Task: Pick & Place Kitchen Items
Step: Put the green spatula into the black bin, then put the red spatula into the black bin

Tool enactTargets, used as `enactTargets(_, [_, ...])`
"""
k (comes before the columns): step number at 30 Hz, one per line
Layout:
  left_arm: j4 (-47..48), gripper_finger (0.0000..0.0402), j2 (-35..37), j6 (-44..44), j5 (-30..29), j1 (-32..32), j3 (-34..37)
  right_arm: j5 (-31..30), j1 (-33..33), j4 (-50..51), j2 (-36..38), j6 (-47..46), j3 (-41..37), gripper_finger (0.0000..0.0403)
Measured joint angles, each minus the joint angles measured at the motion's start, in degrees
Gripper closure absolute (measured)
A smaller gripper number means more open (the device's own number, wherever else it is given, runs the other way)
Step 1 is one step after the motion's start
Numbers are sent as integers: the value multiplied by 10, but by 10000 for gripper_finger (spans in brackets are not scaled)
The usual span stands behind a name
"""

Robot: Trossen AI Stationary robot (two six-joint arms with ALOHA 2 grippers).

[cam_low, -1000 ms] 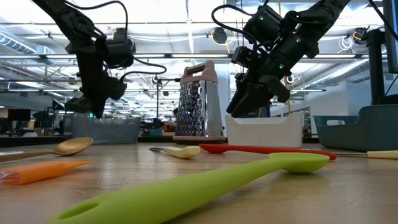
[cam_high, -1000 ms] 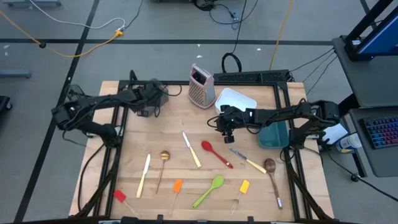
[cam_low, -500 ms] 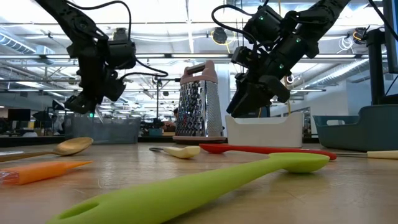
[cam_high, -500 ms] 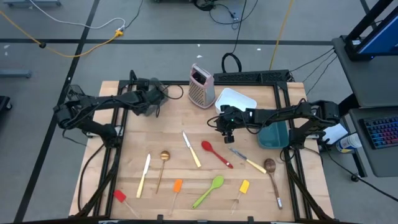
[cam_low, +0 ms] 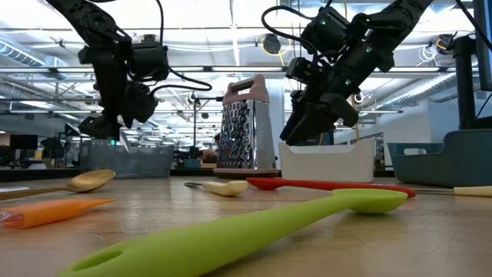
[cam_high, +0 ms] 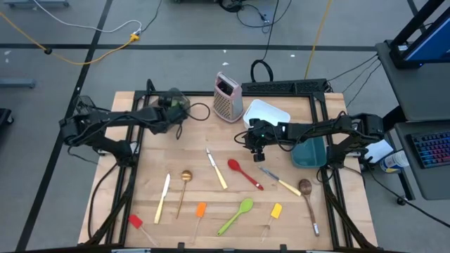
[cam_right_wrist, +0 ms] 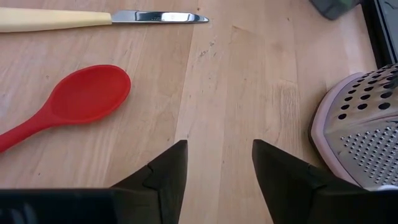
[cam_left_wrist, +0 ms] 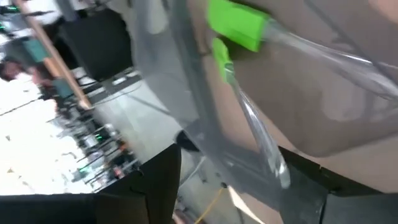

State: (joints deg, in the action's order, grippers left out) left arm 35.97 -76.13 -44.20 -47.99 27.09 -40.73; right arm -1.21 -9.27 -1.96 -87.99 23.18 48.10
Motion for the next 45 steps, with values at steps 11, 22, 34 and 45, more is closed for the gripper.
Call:
enactTargets(11, [111, 174, 107, 175, 88, 14, 0, 0, 0, 0, 0, 2, 0, 232])
enactTargets(22, [32, 174, 242, 311, 240, -40, 0, 45, 0, 0, 0, 0, 0, 234])
enactTargets(34, [-22, 174, 242, 565, 360, -213, -1, 44, 0, -3, 0, 0, 0, 236])
enactTargets(45, [-137, 174, 89, 764, 380, -402, -1, 43, 0, -4, 0, 0, 0, 238])
